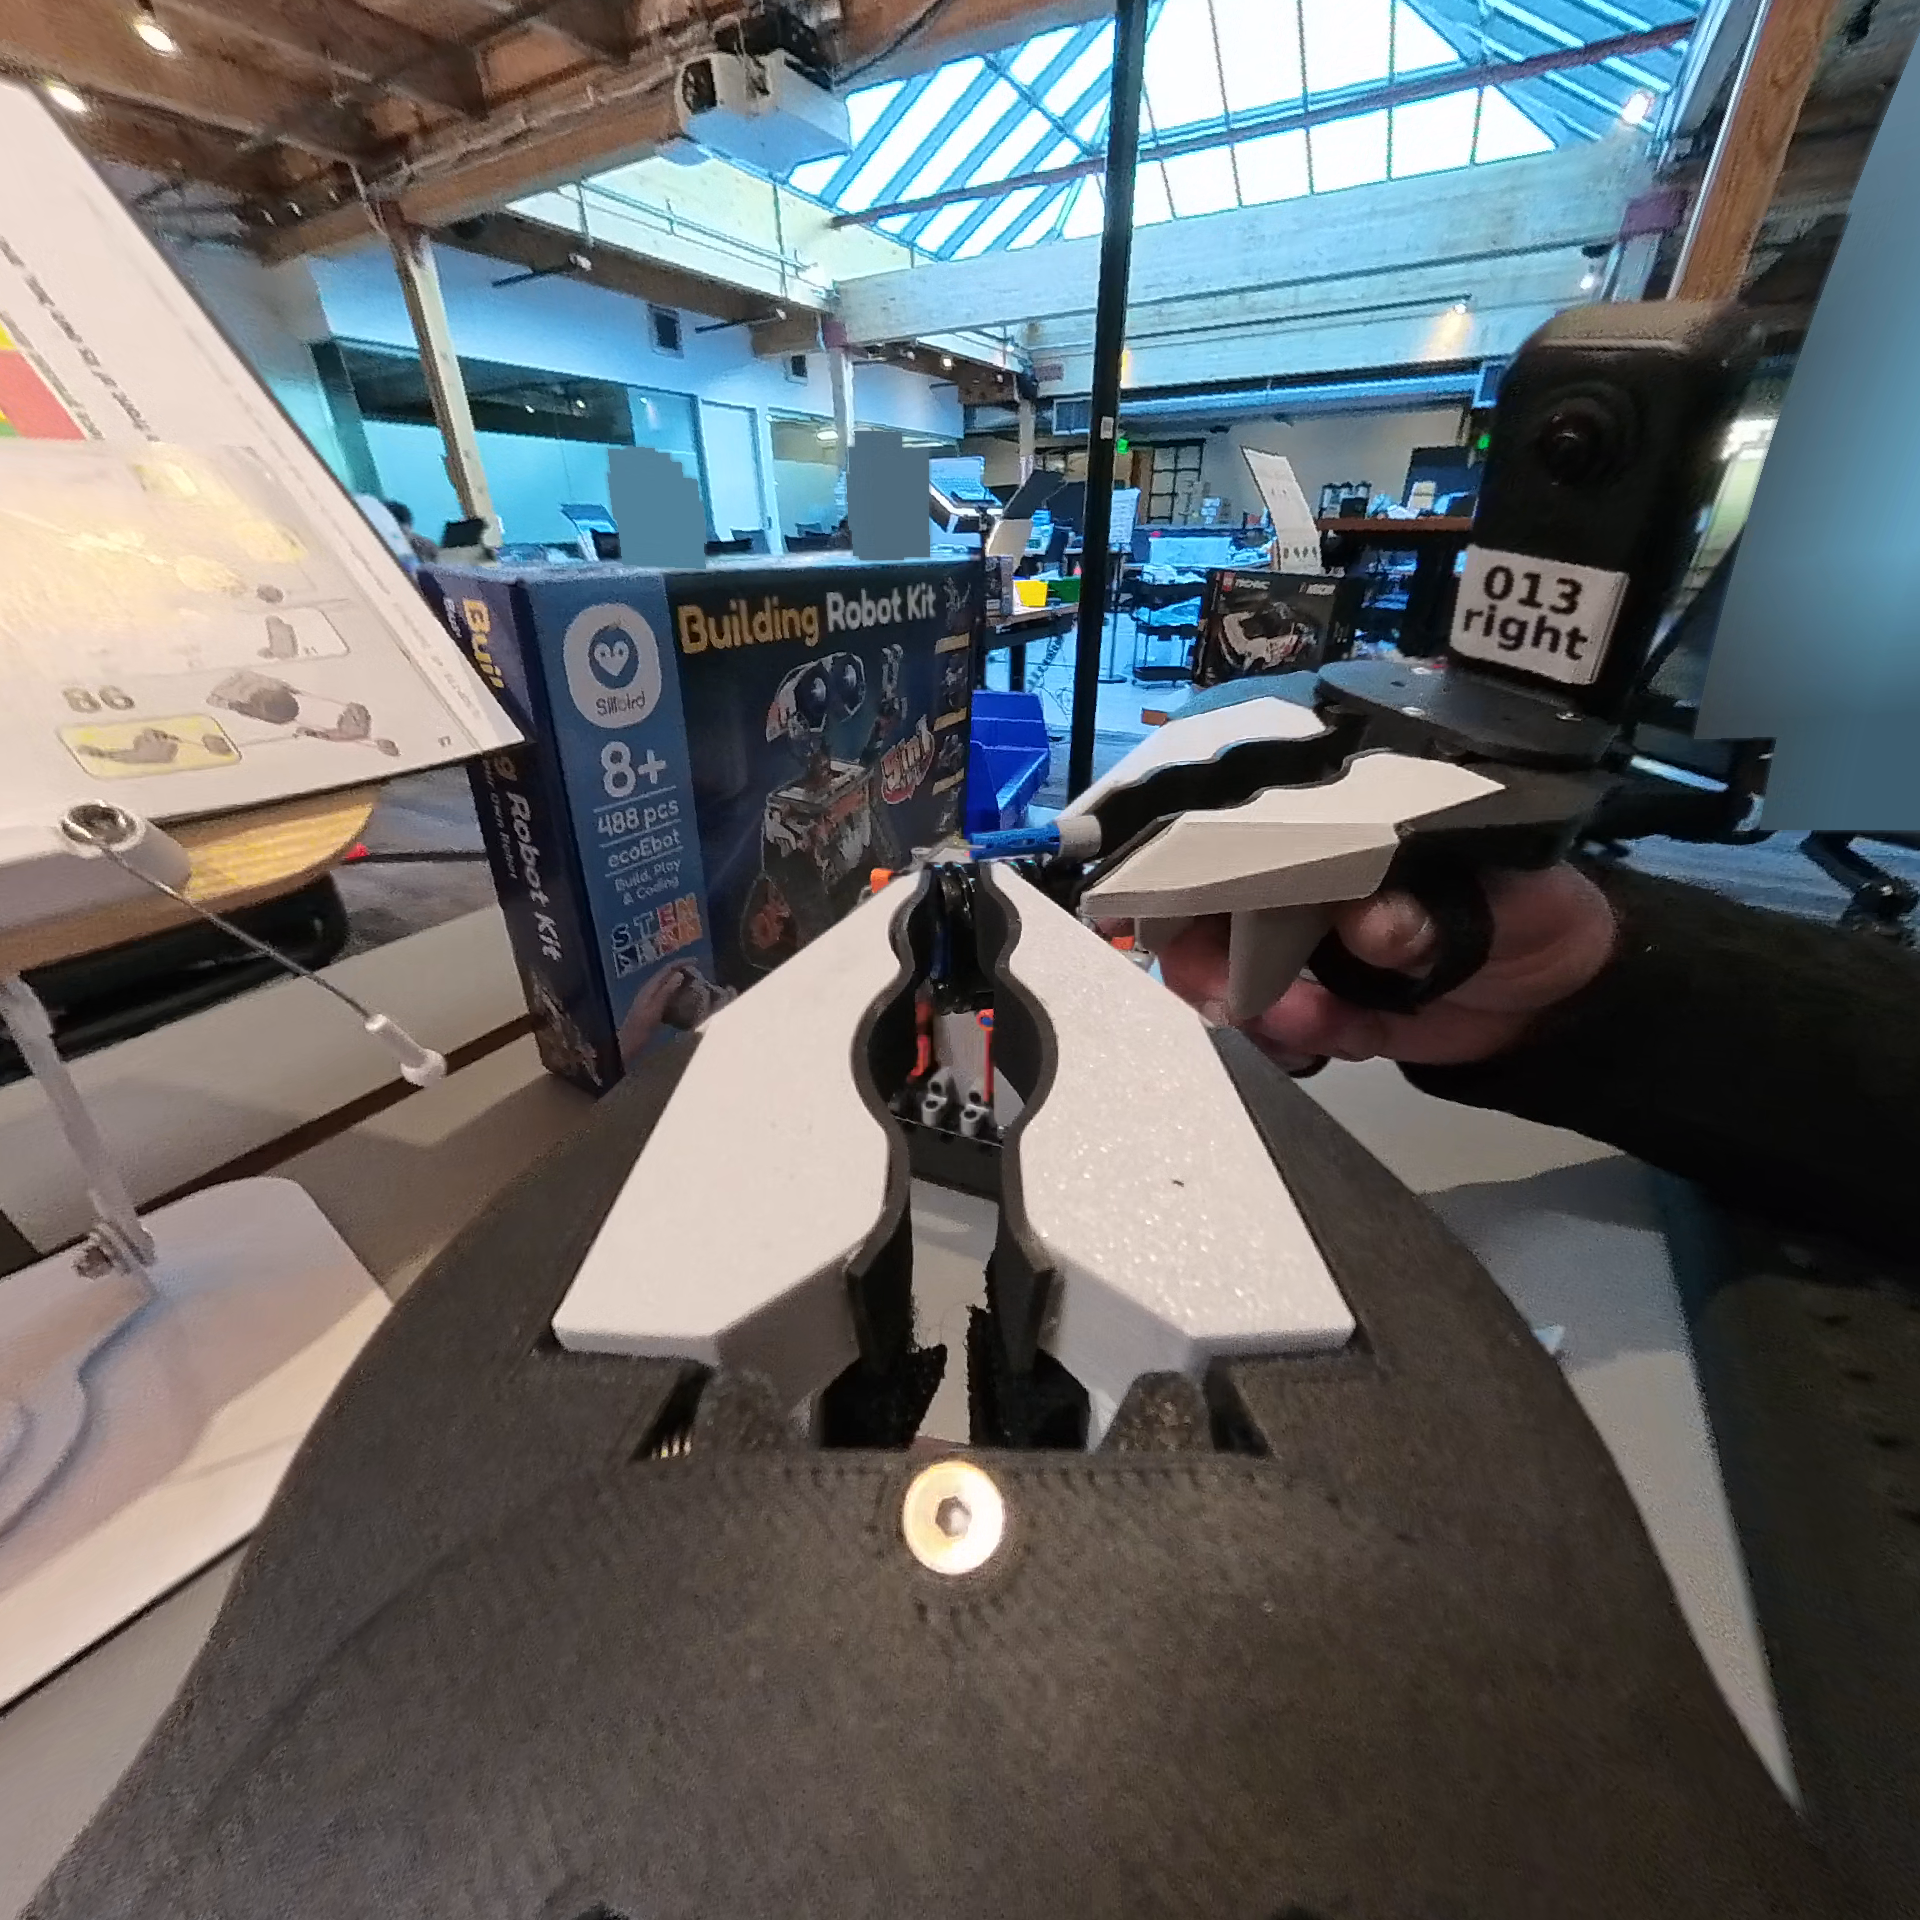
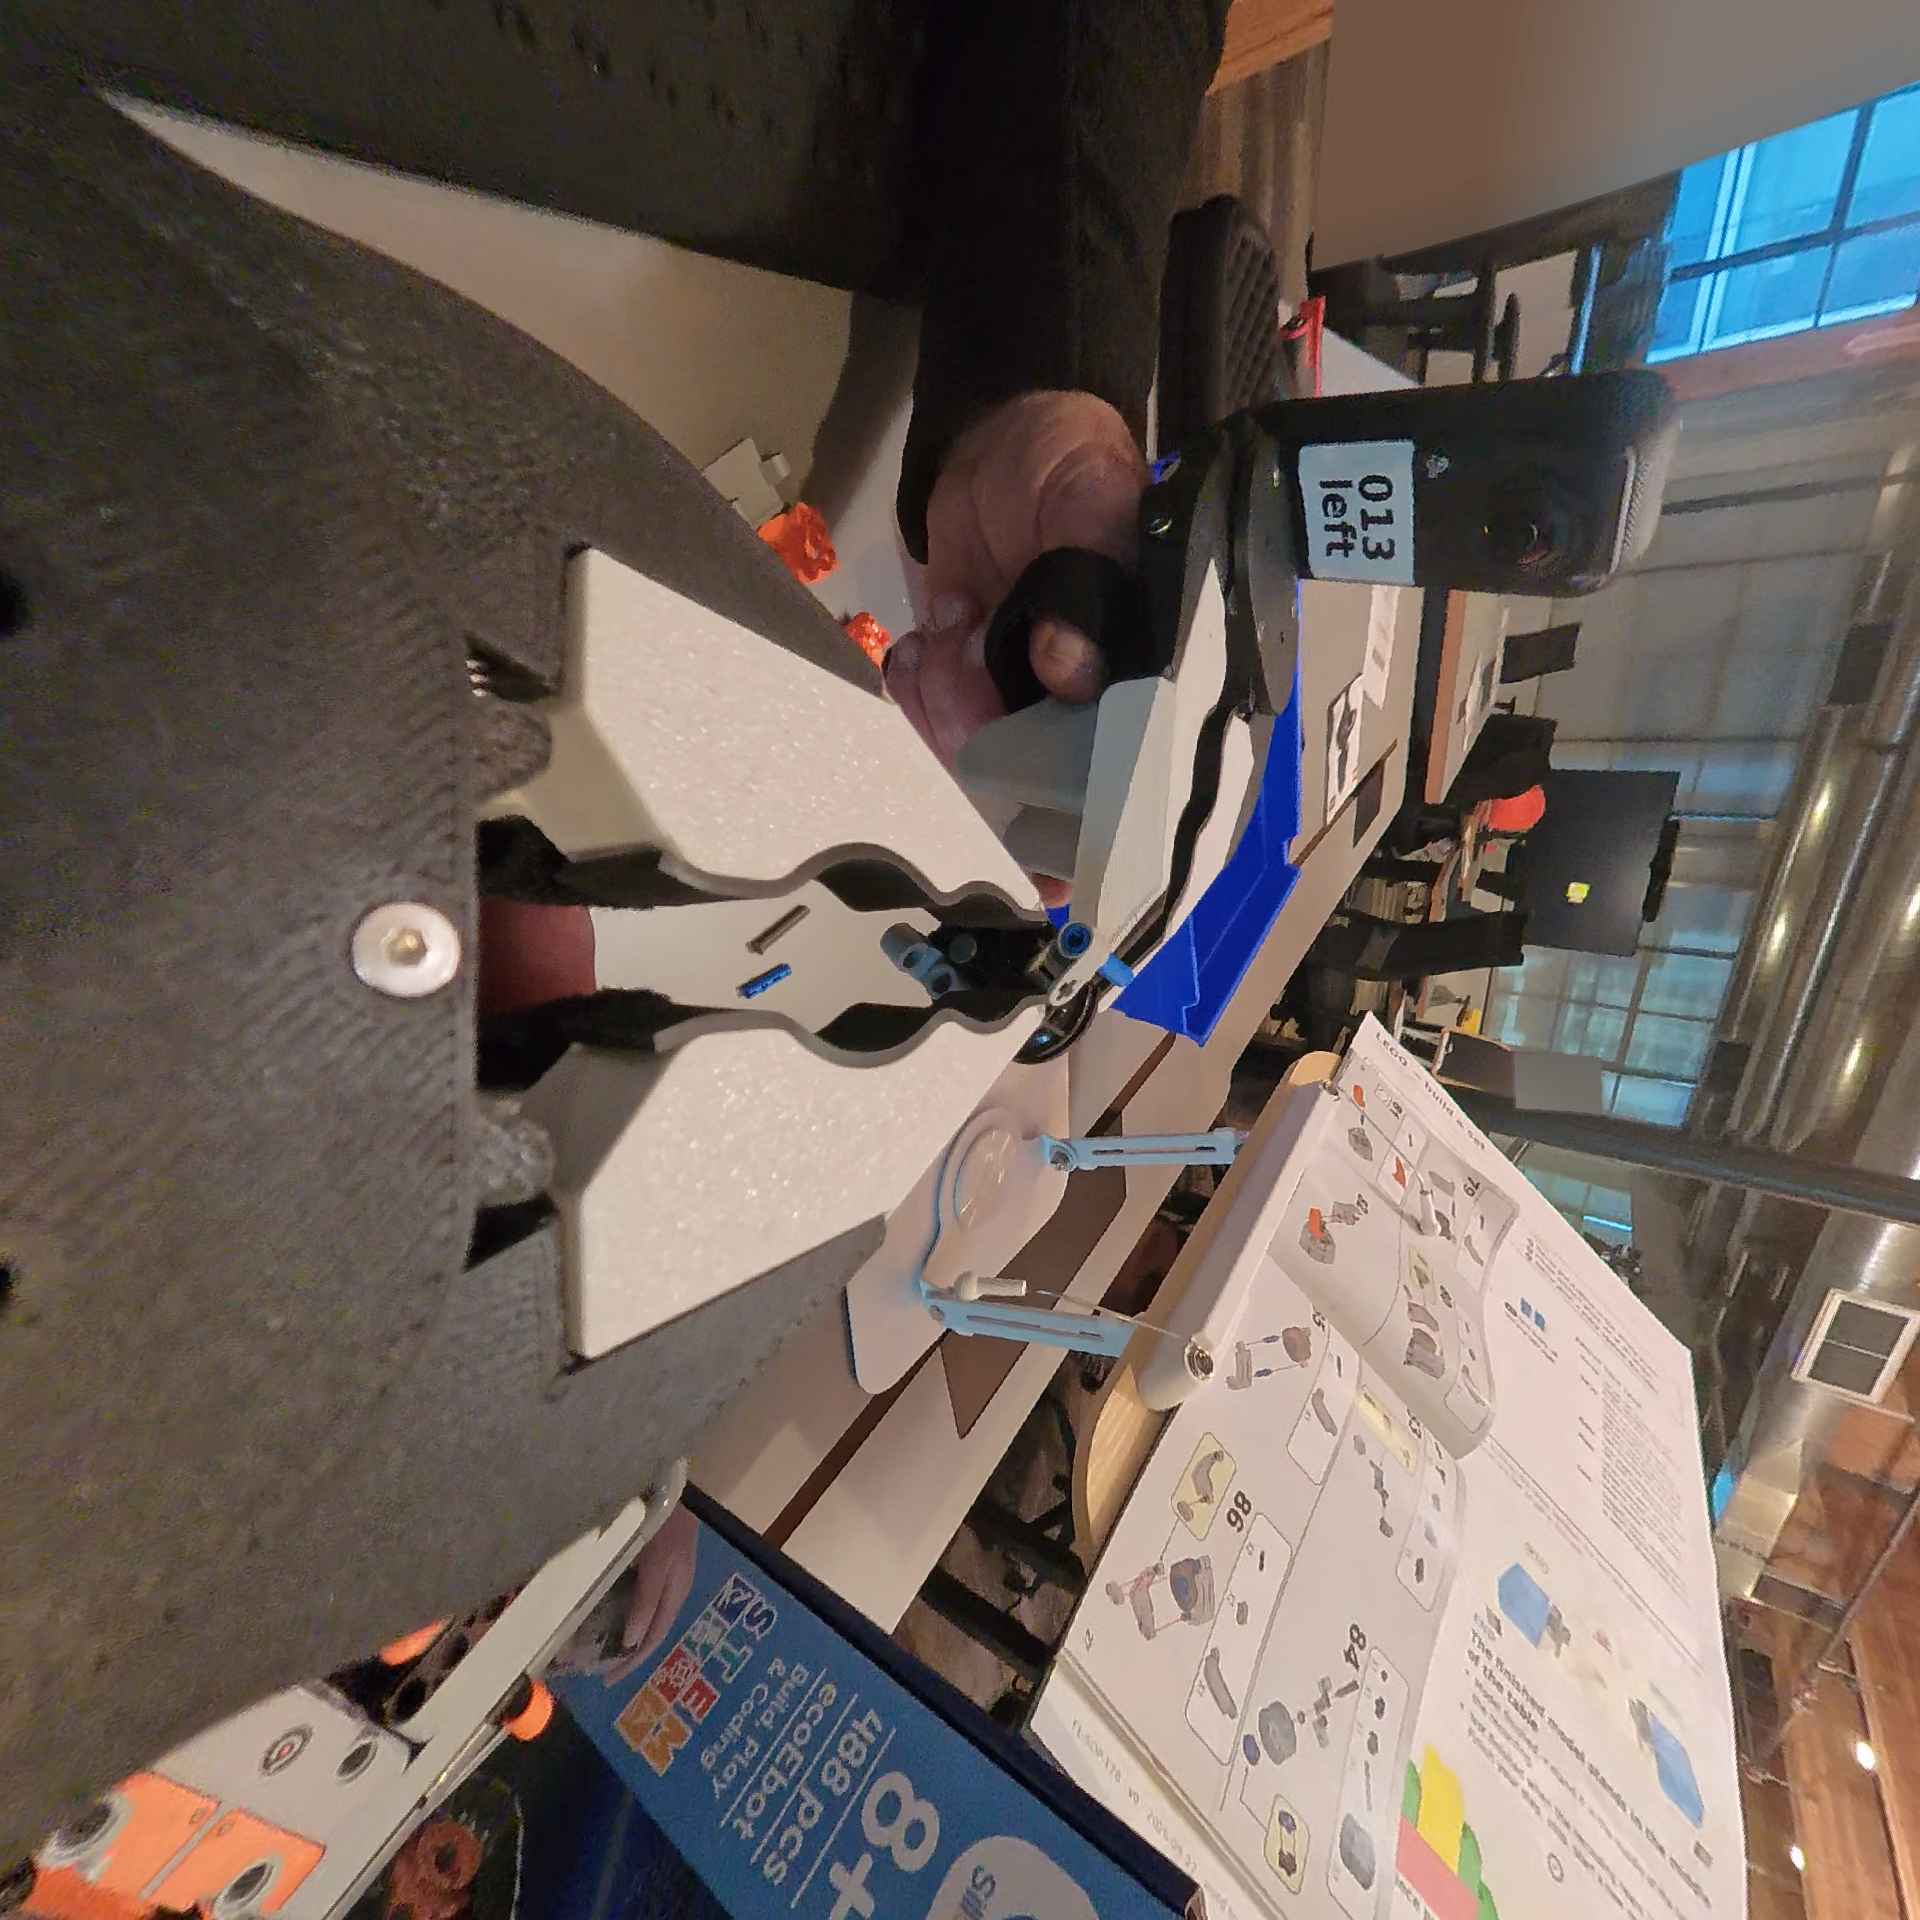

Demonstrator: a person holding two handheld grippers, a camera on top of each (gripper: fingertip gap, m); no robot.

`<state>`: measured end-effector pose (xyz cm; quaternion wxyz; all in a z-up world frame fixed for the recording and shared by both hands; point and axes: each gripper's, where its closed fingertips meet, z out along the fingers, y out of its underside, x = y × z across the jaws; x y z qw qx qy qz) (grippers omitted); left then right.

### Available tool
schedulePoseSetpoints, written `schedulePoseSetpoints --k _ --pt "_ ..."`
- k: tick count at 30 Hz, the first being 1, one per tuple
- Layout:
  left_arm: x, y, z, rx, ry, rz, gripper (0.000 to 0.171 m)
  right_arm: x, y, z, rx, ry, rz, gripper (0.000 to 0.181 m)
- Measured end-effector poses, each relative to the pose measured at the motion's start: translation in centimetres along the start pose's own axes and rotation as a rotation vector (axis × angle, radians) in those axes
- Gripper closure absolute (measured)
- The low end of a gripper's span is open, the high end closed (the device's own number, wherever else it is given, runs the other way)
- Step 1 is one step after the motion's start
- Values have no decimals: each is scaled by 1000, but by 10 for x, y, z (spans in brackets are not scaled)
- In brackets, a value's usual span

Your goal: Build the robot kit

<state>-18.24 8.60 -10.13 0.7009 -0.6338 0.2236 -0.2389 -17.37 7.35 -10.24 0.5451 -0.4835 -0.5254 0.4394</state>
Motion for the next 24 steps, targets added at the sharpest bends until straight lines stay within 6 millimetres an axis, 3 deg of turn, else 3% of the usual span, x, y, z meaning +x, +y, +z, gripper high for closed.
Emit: schedulePoseSetpoints --k 5,16,24 --pt "4 -4 -2 10 -20 118 163 -2 -6 -3 30 -36 49 173" --pt "20 -6 -13 -47 -22 653 146 -14 6 -3 -72 -117 21 173" --pt "37 16 -15 -136 75 805 165 -26 23 -6 -190 -207 3 174"
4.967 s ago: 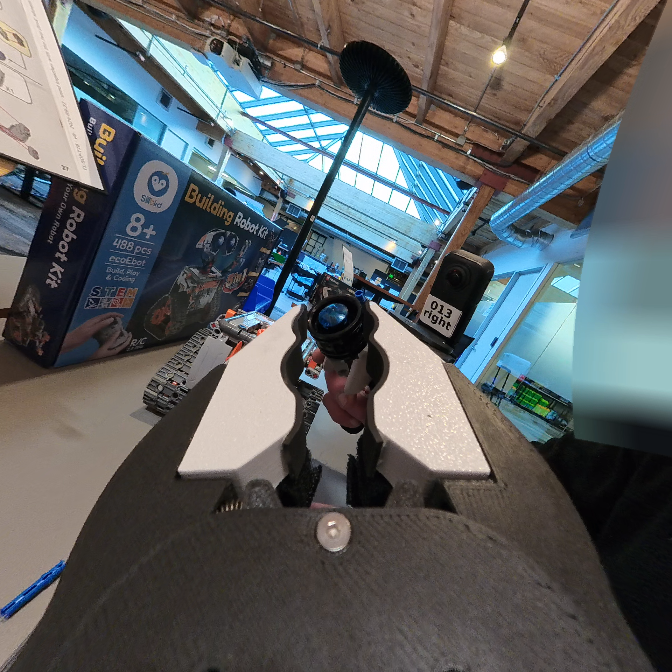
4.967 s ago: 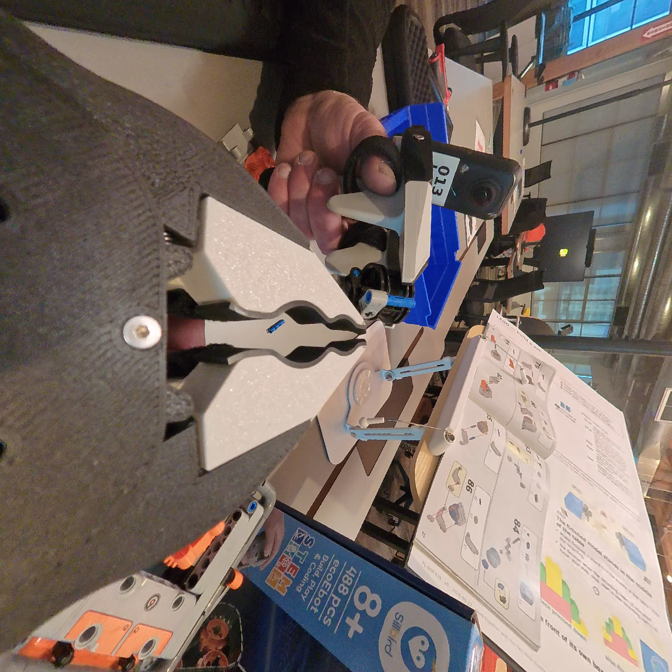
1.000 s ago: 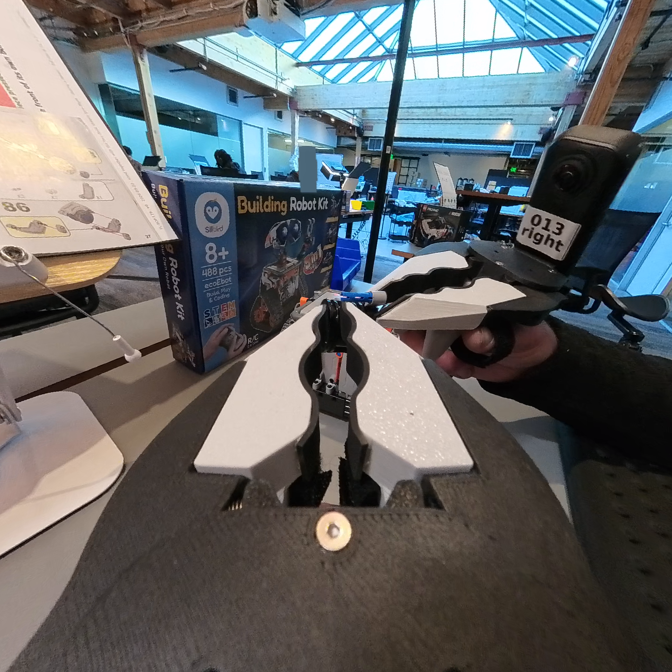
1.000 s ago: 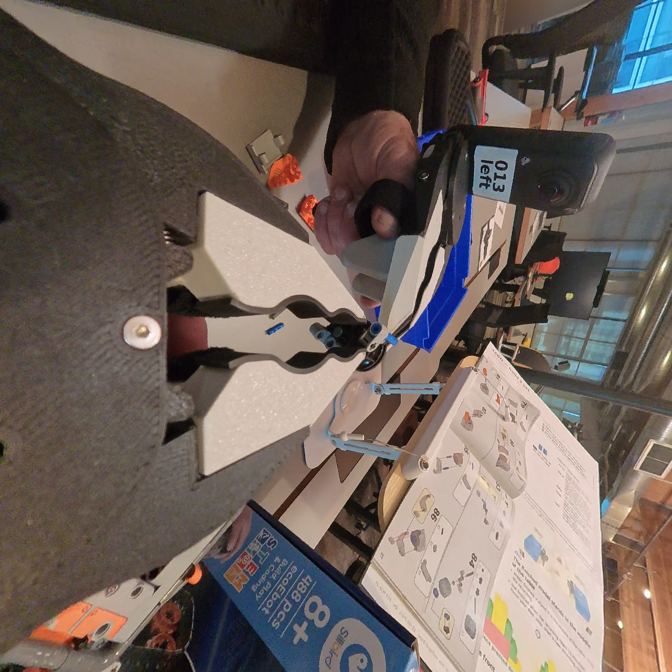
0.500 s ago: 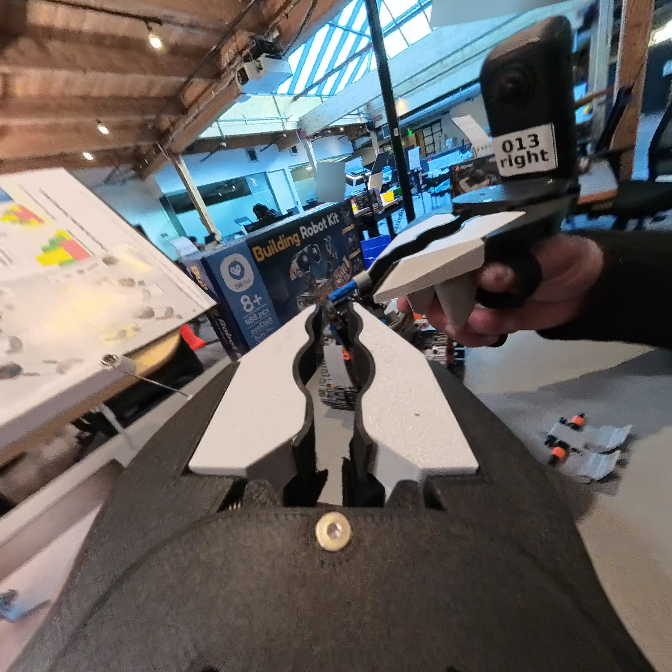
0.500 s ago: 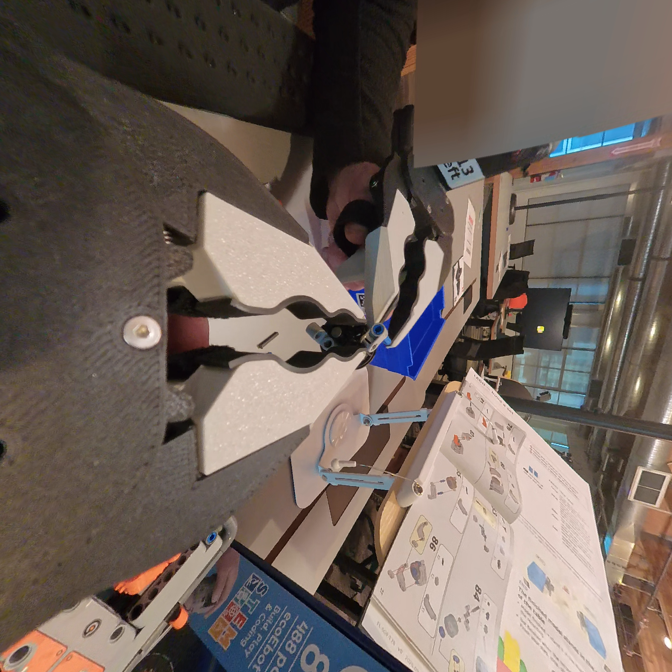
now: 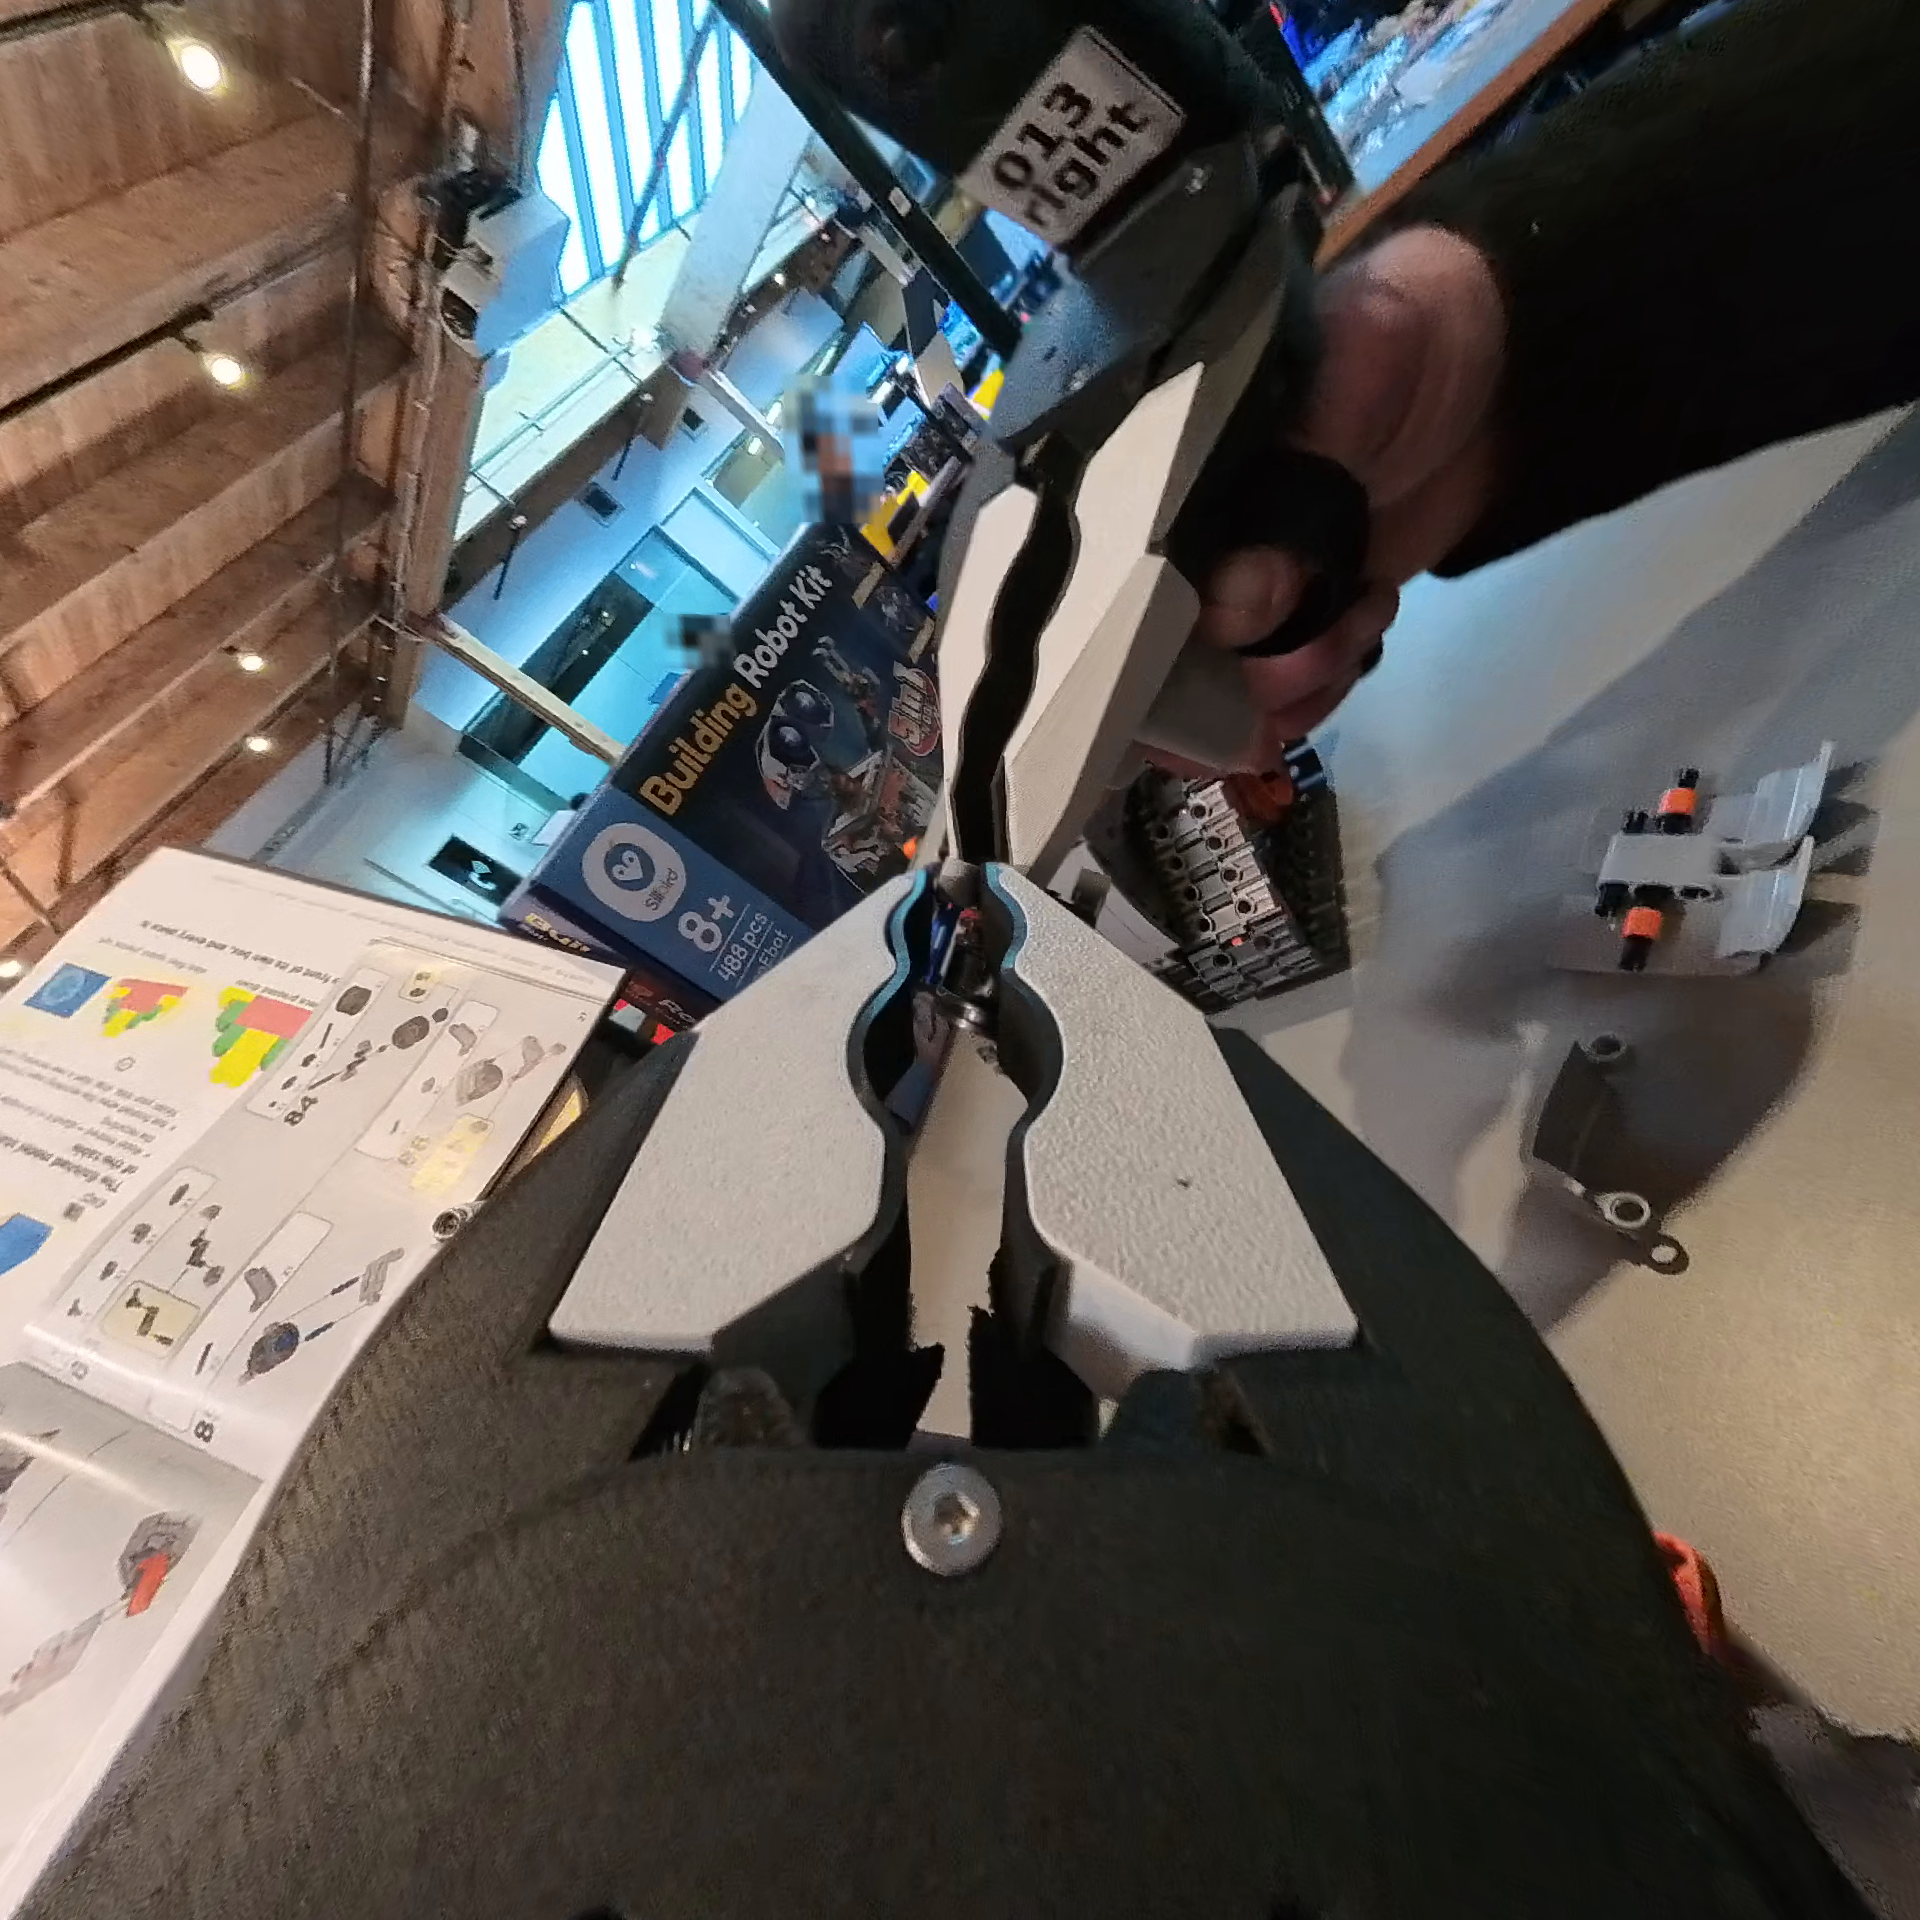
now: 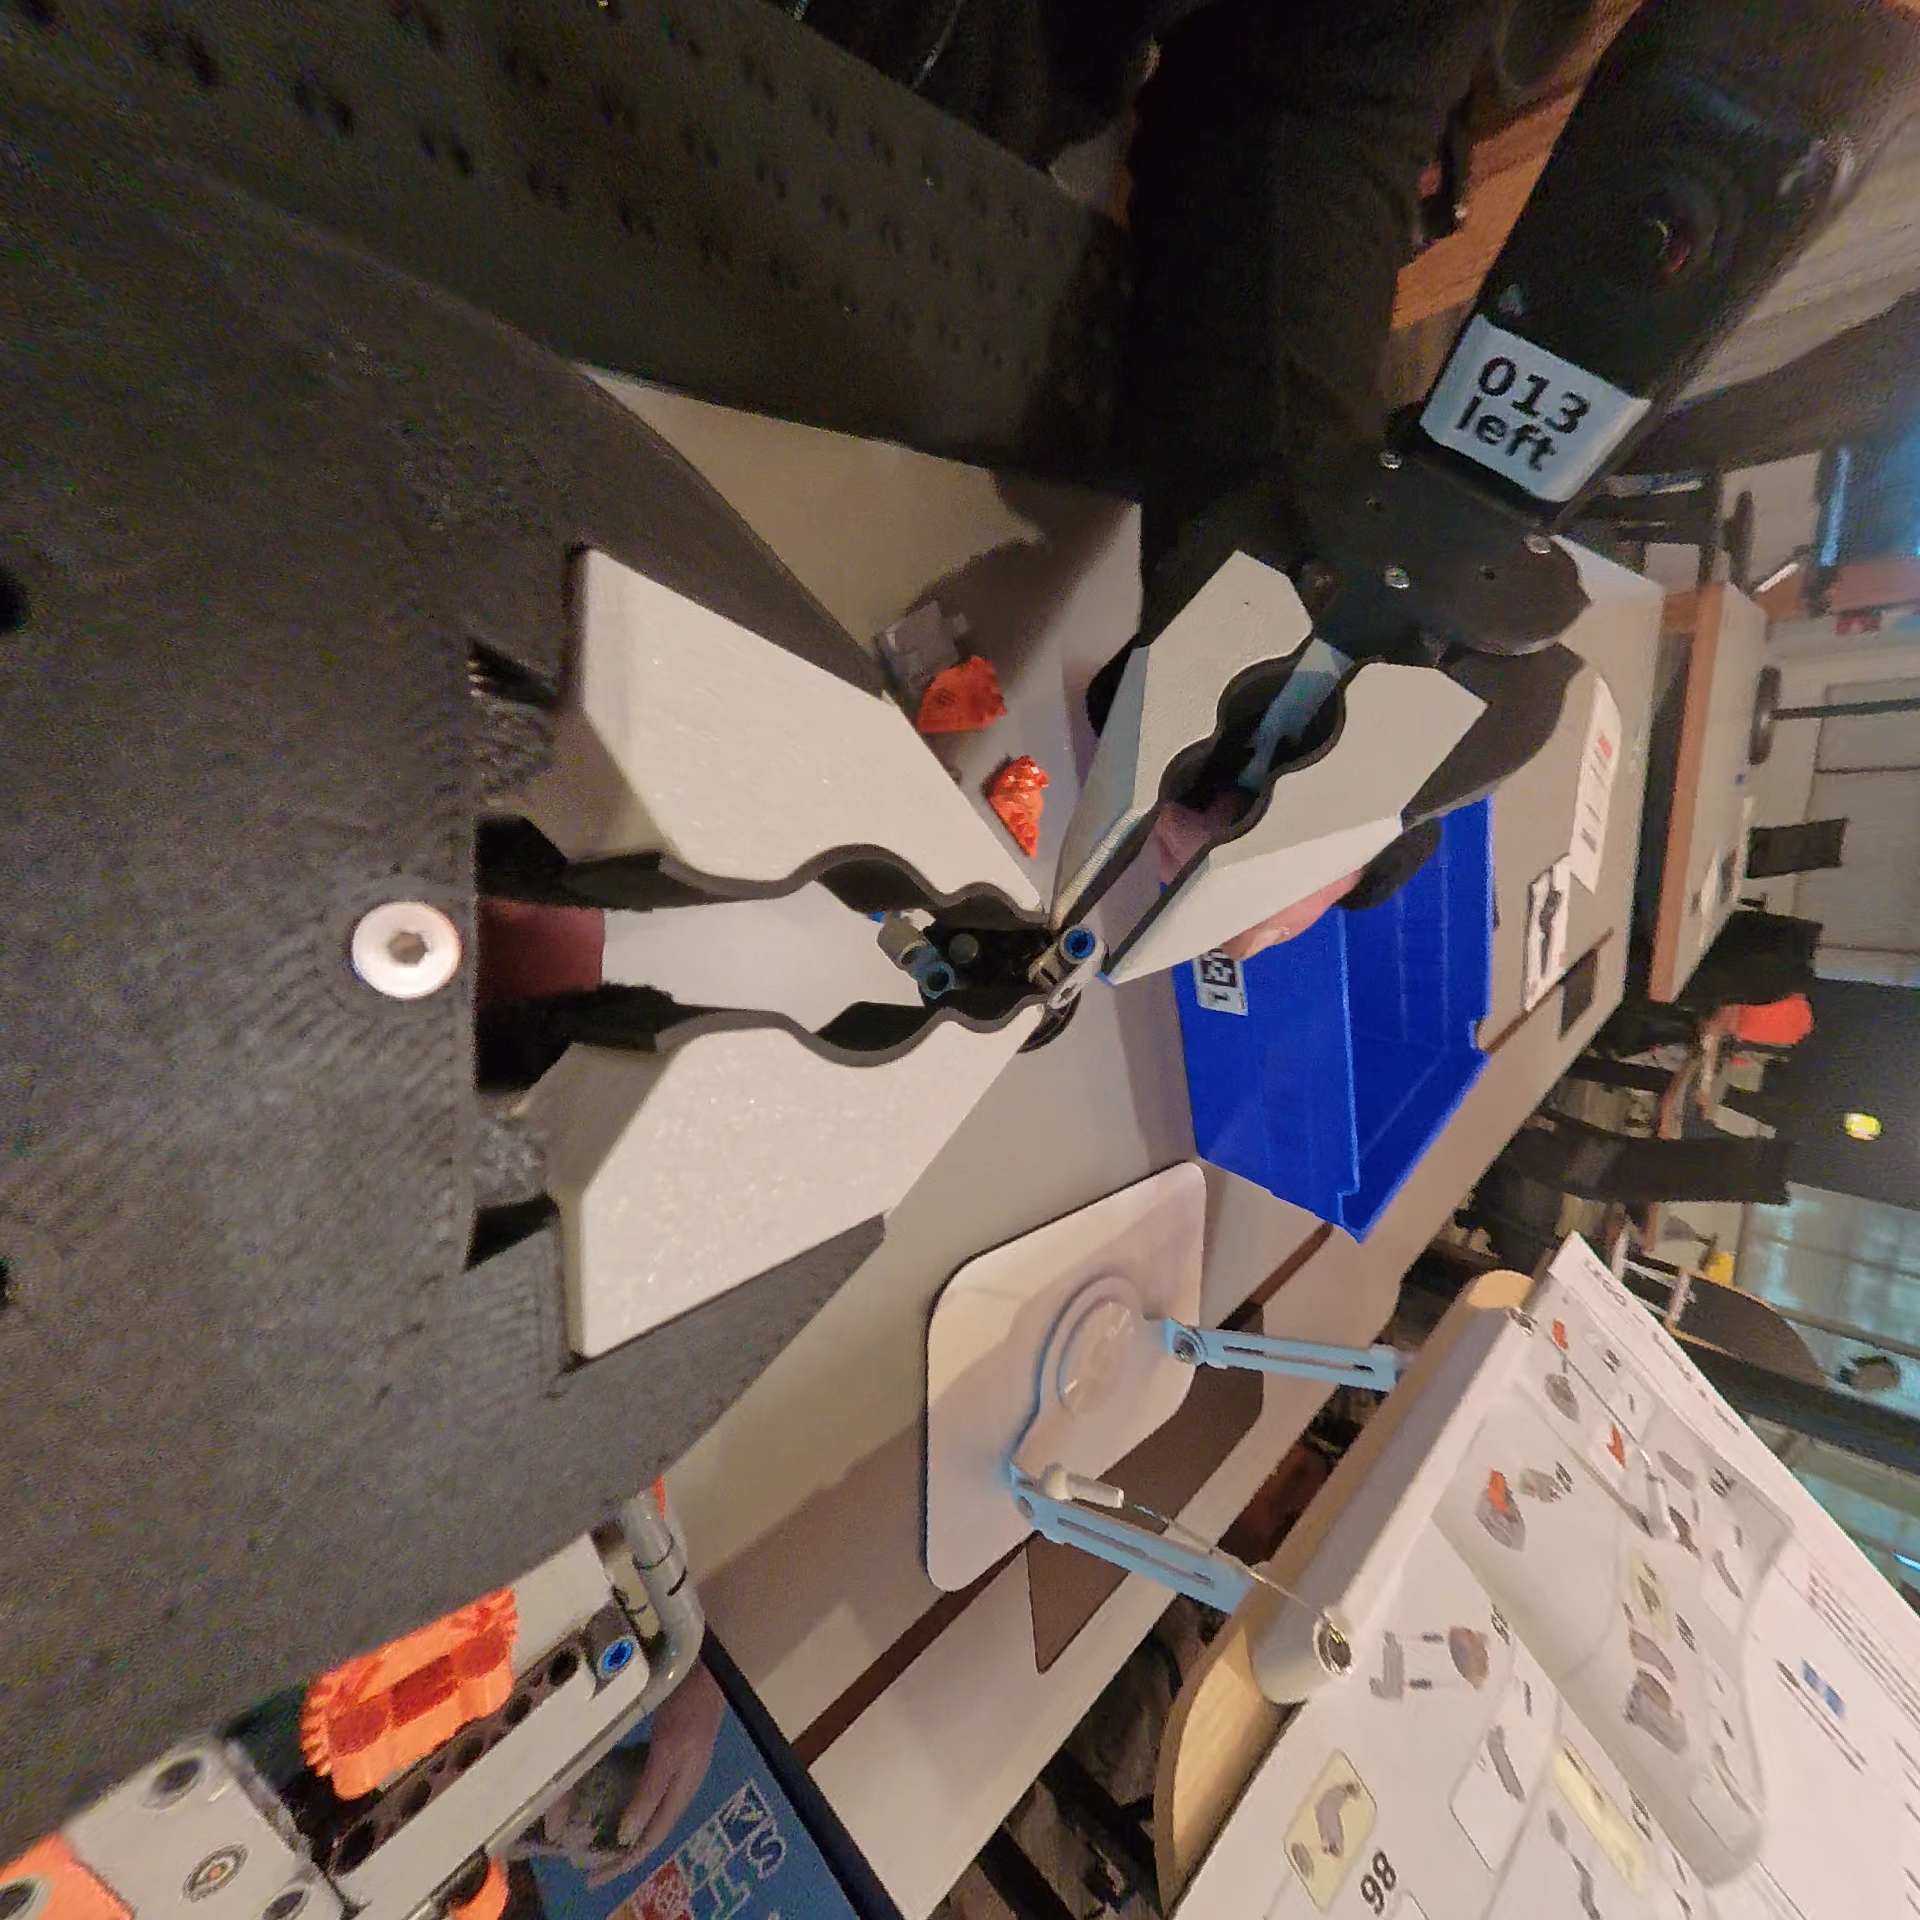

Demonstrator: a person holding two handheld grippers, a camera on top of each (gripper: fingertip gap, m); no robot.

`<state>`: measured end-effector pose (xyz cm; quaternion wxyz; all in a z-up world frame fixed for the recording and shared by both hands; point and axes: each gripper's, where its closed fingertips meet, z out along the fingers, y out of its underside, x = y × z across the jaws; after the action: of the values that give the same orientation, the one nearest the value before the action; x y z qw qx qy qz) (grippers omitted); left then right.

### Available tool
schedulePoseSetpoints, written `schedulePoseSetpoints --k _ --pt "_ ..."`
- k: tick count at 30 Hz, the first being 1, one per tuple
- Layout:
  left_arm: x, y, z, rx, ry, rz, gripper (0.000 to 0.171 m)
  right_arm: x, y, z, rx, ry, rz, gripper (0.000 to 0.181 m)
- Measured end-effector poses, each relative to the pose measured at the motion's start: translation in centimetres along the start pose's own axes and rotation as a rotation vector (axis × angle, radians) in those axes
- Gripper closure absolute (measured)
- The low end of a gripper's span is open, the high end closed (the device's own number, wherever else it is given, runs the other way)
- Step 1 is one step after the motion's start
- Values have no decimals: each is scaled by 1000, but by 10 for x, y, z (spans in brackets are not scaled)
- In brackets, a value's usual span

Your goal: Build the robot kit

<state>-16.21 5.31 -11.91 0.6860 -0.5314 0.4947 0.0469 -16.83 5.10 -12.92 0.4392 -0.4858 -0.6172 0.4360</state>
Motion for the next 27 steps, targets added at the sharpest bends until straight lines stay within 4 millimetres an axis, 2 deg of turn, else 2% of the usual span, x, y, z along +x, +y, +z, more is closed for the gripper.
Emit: schedulePoseSetpoints --k 4,10,15,19,27 --pt "5 2 2 -14 23 -5 166 -1 4 -3 -25 -19 -1 173" --pt "-6 -1 4 -3 -43 -67 168 5 -8 -6 44 19 24 169" --pt "-26 -4 4 25 -125 -228 167 14 -21 -16 98 81 15 156" --pt "-44 -6 2 76 -162 -439 167 21 -32 -32 133 137 -33 159" --pt "-47 -8 7 111 -148 -643 168 23 -32 -30 125 185 -78 161"
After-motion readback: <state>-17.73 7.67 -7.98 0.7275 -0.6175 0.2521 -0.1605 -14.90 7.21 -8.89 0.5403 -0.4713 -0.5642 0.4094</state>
